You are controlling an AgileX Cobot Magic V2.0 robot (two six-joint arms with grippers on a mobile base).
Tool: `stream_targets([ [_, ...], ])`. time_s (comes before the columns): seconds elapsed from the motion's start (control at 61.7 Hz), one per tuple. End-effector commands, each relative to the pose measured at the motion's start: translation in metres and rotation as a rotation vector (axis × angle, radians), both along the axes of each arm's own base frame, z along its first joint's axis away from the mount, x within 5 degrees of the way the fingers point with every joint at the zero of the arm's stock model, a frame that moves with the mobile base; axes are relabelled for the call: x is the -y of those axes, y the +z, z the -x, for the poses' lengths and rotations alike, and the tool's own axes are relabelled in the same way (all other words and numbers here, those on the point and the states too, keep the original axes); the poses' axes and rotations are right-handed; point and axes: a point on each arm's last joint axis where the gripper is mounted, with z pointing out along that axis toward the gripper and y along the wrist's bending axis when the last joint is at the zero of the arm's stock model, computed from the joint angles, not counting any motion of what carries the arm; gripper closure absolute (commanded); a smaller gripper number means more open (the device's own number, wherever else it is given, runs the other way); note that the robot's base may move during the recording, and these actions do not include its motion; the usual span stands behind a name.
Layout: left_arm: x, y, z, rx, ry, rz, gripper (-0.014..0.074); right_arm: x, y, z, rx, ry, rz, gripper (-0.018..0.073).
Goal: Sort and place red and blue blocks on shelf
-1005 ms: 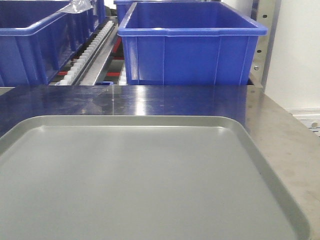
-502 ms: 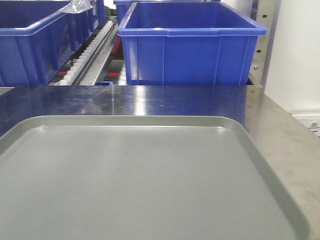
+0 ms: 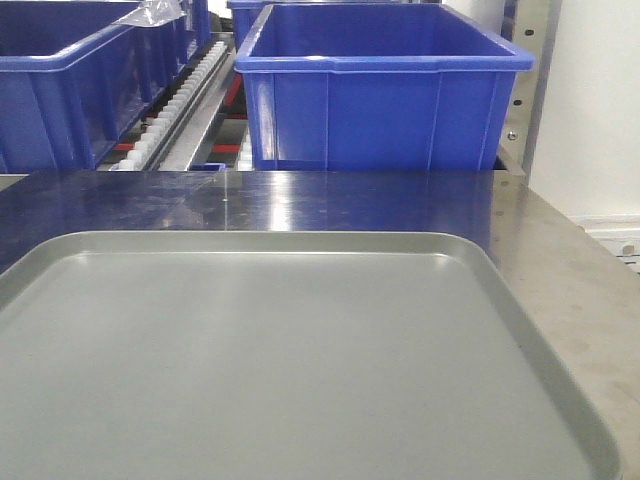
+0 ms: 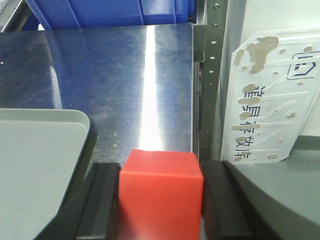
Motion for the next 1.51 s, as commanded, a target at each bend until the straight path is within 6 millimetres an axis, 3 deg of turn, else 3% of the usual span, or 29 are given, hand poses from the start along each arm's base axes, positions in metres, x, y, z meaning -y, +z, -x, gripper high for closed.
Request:
stream_targets([
  [0.0, 0.0011, 0.0150, -0.0034, 0.097, -0.012, 0.007, 0.0472, 0.0000, 0.0168, -0.0036, 0.118, 0.001, -0.004, 0.0510],
  [1.491, 0.0011, 0.0150, -0.0034, 0.097, -0.012, 0.007, 0.0472, 0.0000, 0.0168, -0.0036, 0.118, 0.001, -0.004, 0.0510],
])
